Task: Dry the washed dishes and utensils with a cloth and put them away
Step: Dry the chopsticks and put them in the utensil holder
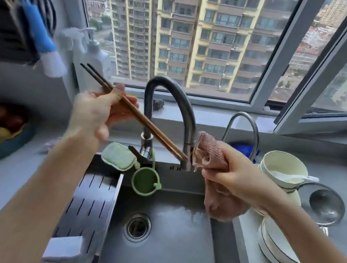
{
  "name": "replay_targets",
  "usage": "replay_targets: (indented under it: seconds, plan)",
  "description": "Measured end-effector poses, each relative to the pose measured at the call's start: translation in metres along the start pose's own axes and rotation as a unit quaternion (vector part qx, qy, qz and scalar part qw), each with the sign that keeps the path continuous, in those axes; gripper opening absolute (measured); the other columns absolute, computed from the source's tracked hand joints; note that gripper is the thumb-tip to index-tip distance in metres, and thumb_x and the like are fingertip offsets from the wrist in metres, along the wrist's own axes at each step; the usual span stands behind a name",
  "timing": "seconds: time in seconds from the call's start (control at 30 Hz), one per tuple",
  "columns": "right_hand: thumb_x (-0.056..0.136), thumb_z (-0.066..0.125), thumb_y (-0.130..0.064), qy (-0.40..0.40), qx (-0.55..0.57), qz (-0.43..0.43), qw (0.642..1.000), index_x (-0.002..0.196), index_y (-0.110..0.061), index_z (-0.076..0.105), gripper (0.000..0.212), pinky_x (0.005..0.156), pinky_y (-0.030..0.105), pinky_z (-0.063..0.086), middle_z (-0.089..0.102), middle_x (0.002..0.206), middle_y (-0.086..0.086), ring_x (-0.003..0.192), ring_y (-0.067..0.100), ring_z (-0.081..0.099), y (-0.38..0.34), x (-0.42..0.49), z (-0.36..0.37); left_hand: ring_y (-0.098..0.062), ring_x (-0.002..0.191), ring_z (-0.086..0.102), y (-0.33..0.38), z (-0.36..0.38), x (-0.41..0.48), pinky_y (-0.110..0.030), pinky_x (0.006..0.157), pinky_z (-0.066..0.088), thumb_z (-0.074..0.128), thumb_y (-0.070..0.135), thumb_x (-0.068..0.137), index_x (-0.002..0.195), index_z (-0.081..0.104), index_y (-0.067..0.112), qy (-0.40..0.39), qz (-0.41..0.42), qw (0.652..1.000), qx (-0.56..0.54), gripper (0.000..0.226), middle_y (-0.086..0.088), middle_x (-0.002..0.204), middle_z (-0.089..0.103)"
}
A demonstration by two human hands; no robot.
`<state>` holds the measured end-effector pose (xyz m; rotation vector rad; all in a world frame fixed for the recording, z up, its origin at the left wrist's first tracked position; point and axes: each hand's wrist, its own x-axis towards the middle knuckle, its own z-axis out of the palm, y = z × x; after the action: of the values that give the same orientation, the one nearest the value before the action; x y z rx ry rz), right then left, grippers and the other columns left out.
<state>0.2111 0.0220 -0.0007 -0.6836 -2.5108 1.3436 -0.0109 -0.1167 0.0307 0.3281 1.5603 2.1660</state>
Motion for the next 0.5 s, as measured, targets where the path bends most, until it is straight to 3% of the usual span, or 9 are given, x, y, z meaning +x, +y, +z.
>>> replay_targets:
  seconds: [0.1,0.2,0.3,0.37,0.5]
  plan:
    - [0.084,0.069,-0.014,-0.030,-0.056,-0.059,0.996,0.126,-0.033,0.042,0.054,0.086,0.026,0.049,0.063,0.098,-0.011,0.090,0.005,0.060,-0.038,0.028,0.008,-0.013,0.057,0.069,0.028,-0.042,0.020,-0.031,0.059,0.060,0.065,0.019,0.086,0.080,0.059,0.012,0.043,0.039,0.998,0.020,0.011,-0.001,0.058,0.070]
    - [0.084,0.070,-0.022,-0.045,-0.092,-0.106,0.989,0.135,-0.029,0.032,0.064,0.076,0.014,0.046,0.059,0.097,-0.012,0.086,0.002,0.058,-0.081,0.066,0.025,-0.010,0.048,0.066,0.058,-0.072,0.038,-0.026,0.049,0.057,0.066,0.019,0.086,0.076,0.060,0.011,0.082,0.080,0.992,0.050,0.014,0.003,0.051,0.066]
    - [0.084,0.070,-0.031,-0.057,-0.180,-0.156,0.970,0.141,-0.025,0.023,0.075,0.078,0.025,0.043,0.058,0.103,-0.001,0.093,0.016,0.059,-0.125,0.110,0.044,-0.009,0.043,0.062,0.099,-0.100,0.064,-0.024,0.045,0.054,0.066,0.014,0.087,0.071,0.058,0.011,0.128,0.146,0.977,0.089,0.018,0.005,0.045,0.062]
    - [0.085,0.069,-0.032,-0.067,-0.201,-0.186,0.960,0.139,-0.026,0.023,0.071,0.069,0.024,0.043,0.059,0.096,-0.001,0.081,0.014,0.058,-0.157,0.136,0.054,-0.011,0.048,0.062,0.129,-0.123,0.085,-0.027,0.047,0.056,0.067,0.013,0.087,0.069,0.059,0.011,0.167,0.198,0.960,0.111,0.019,0.002,0.050,0.061]
    - [0.089,0.064,-0.028,-0.080,-0.203,-0.256,0.942,0.128,-0.023,0.041,0.046,0.052,0.007,0.044,0.050,0.084,-0.018,0.067,-0.005,0.049,-0.213,0.182,0.066,-0.015,0.062,0.062,0.189,-0.165,0.131,-0.031,0.057,0.060,0.069,0.013,0.085,0.081,0.066,0.007,0.248,0.299,0.911,0.135,0.008,-0.002,0.067,0.061]
